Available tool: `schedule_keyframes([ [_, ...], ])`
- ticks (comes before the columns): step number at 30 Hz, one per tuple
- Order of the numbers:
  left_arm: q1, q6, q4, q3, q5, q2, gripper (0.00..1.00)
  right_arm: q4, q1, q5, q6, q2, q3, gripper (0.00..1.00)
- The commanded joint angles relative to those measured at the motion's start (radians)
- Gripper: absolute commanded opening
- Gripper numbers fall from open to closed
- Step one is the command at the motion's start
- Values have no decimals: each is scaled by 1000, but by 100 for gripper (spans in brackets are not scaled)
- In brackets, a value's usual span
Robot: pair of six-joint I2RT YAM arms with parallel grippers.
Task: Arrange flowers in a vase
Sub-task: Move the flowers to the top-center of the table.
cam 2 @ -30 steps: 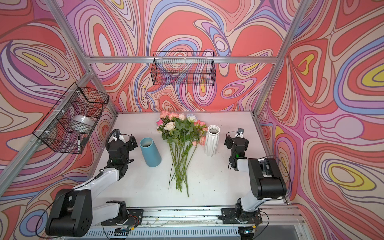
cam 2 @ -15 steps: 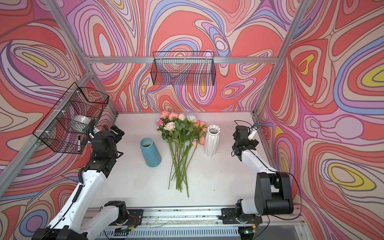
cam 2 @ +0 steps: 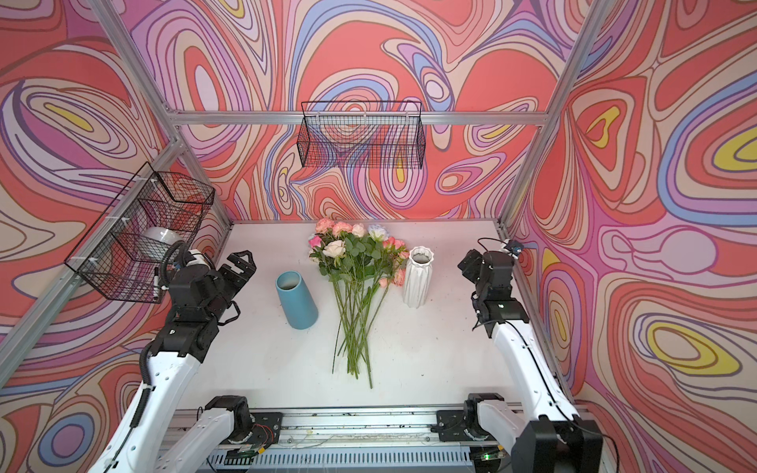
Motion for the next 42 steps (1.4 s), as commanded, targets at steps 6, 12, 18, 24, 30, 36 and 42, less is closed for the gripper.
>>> schedule_keyframes([
  [6, 3, 23, -219, 58, 222, -54, 92, -137, 62, -444, -32, -133, 95, 76],
  [12, 3, 50, -281, 33, 195, -52, 88, -206, 433, -328, -83, -85, 207, 73],
  [18, 3, 26, -314, 28, 119, -35, 88, -198, 834, -161, -122, 173, 343, 73],
  [24, 4, 0, -352, 7, 0, -3, 85, -111, 957, -42, -19, 425, 446, 72],
  [30, 5, -25, -322, -24, -38, 50, 87, -208, 957, -4, 52, 660, 510, 75],
  [36, 9, -36, -294, -30, -49, 97, 88, -229, 955, 20, 13, 871, 566, 76],
  [42, 11, -37, -269, -48, -52, 119, 87, -142, 930, -93, -17, 989, 619, 66],
])
